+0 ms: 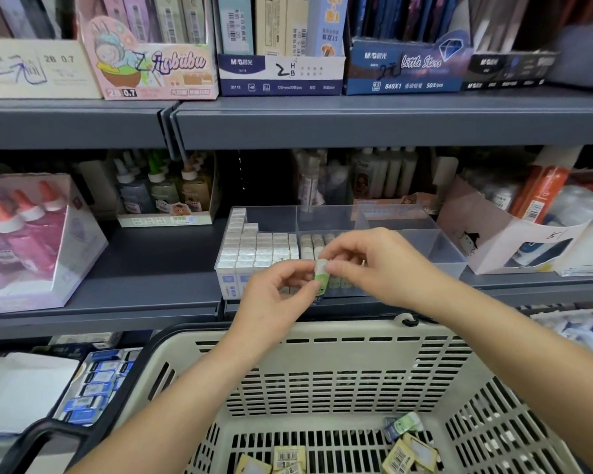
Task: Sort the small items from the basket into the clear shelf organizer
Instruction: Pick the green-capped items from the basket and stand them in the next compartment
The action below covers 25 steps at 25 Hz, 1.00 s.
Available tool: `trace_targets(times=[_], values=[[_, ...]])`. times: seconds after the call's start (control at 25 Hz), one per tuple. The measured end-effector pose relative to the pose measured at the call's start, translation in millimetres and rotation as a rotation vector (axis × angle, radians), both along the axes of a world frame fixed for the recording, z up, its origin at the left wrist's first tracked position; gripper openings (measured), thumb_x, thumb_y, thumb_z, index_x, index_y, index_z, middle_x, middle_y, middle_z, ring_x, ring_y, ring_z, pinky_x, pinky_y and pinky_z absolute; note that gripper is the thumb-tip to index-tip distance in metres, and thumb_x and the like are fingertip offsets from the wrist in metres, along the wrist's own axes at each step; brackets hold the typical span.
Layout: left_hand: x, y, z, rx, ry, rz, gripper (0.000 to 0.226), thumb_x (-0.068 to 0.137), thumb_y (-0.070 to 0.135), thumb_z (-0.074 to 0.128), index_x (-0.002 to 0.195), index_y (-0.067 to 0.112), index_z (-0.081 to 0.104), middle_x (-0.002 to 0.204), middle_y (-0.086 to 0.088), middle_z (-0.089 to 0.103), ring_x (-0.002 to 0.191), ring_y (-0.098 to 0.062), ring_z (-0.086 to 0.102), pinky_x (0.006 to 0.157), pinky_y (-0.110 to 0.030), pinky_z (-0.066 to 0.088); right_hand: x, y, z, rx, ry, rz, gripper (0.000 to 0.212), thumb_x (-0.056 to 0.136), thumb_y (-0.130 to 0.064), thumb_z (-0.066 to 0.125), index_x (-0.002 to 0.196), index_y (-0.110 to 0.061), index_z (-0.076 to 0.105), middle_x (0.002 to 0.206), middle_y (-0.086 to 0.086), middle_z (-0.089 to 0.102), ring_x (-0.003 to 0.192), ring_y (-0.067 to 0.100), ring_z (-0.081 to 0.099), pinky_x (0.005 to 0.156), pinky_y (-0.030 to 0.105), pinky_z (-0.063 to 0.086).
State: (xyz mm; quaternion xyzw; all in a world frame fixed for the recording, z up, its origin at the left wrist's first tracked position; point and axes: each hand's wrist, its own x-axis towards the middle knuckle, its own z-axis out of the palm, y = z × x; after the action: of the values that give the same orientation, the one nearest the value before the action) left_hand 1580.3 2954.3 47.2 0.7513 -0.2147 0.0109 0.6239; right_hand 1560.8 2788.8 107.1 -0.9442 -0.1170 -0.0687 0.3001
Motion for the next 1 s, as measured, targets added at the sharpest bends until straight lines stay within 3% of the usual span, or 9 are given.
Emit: trace_targets(times=[0.16, 0.24, 0.32, 0.4, 0.52, 0.64, 0.84, 1.0], values=[[1.0, 2.7, -0.4, -0.027, 0.016, 0.014, 0.03, 0.085, 0.007, 0.063, 0.098, 0.035, 0.063, 0.095, 0.009, 0.069, 0.091, -0.006, 0.063, 0.085, -0.038, 0.054, 2.6, -18.7, 18.6, 0.147, -0.028, -0.069, 0.011, 0.083, -0.02, 0.066, 0.078, -0.03, 0.066, 0.071, -0.007, 0.067, 0.068, 0.012, 0.063, 0.072, 0.031, 0.054], [2.7, 3.9, -0.5, -0.024, 0.026, 0.029, 0.029, 0.085, 0.008, 0.063, 0.097, 0.034, 0.062, 0.097, 0.009, 0.069, 0.093, -0.008, 0.063, 0.087, -0.042, 0.054, 7.3, -37.8, 28.2, 0.174, -0.1, -0.164, 0.011, 0.082, -0.024, 0.066, 0.074, -0.031, 0.065, 0.069, -0.005, 0.067, 0.066, 0.017, 0.063, 0.071, 0.033, 0.053], [2.6, 3.7, -1.2, 0.002, 0.025, 0.026, 0.027, 0.086, 0.009, 0.063, 0.094, 0.035, 0.062, 0.097, 0.01, 0.069, 0.094, -0.007, 0.063, 0.087, -0.043, 0.054, 13.0, -53.1, 28.3, 0.014, -0.171, -0.249, 0.005, 0.084, -0.029, 0.065, 0.079, -0.03, 0.065, 0.068, -0.012, 0.063, 0.067, 0.01, 0.06, 0.068, 0.025, 0.05], [1.8, 3.1, -2.2, 0.026, 0.024, 0.021, 0.026, 0.086, 0.011, 0.063, 0.092, 0.036, 0.062, 0.097, 0.011, 0.068, 0.094, -0.007, 0.063, 0.086, -0.044, 0.054, 17.9, -58.1, 21.5, -0.142, -0.167, -0.281, 0.005, 0.086, -0.031, 0.062, 0.088, -0.028, 0.066, 0.07, -0.017, 0.059, 0.075, 0.012, 0.06, 0.071, 0.028, 0.049], [1.6, 2.8, -2.8, 0.053, 0.024, 0.026, 0.025, 0.086, 0.012, 0.063, 0.09, 0.036, 0.062, 0.095, 0.012, 0.068, 0.092, -0.005, 0.062, 0.084, -0.043, 0.054, 23.8, -55.6, 8.3, -0.197, -0.098, -0.269, 0.005, 0.087, -0.031, 0.06, 0.087, -0.029, 0.064, 0.072, -0.017, 0.058, 0.083, 0.016, 0.06, 0.08, 0.038, 0.051], [2.8, 2.7, -3.3, 0.065, 0.024, 0.029, 0.025, 0.085, 0.011, 0.063, 0.089, 0.036, 0.062, 0.094, 0.012, 0.067, 0.09, -0.006, 0.062, 0.083, -0.043, 0.055, 29.4, -48.9, -1.5, -0.205, -0.055, -0.232, 0.006, 0.088, -0.027, 0.06, 0.082, -0.03, 0.061, 0.071, -0.019, 0.057, 0.081, 0.011, 0.06, 0.081, 0.033, 0.051], [4.1, 1.7, -5.6, 0.075, 0.016, 0.018, 0.023, 0.086, 0.011, 0.063, 0.09, 0.034, 0.061, 0.094, 0.01, 0.067, 0.088, -0.004, 0.061, 0.081, -0.036, 0.055, 34.9, -41.7, -17.2, -0.289, 0.029, -0.204, 0.011, 0.091, -0.023, 0.054, 0.091, -0.027, 0.064, 0.087, -0.008, 0.063, 0.094, 0.018, 0.059, 0.083, 0.037, 0.05], [1.2, 0.1, -9.0, 0.124, -0.028, 0.026, 0.023, 0.086, 0.013, 0.062, 0.089, 0.035, 0.06, 0.09, 0.011, 0.066, 0.083, 0.005, 0.058, 0.078, -0.014, 0.049, 36.2, -42.5, -16.7, -0.38, 0.06, -0.175, 0.025, 0.094, -0.018, 0.046, 0.106, -0.021, 0.068, 0.11, 0.0, 0.067, 0.104, 0.023, 0.058, 0.088, 0.04, 0.049]])
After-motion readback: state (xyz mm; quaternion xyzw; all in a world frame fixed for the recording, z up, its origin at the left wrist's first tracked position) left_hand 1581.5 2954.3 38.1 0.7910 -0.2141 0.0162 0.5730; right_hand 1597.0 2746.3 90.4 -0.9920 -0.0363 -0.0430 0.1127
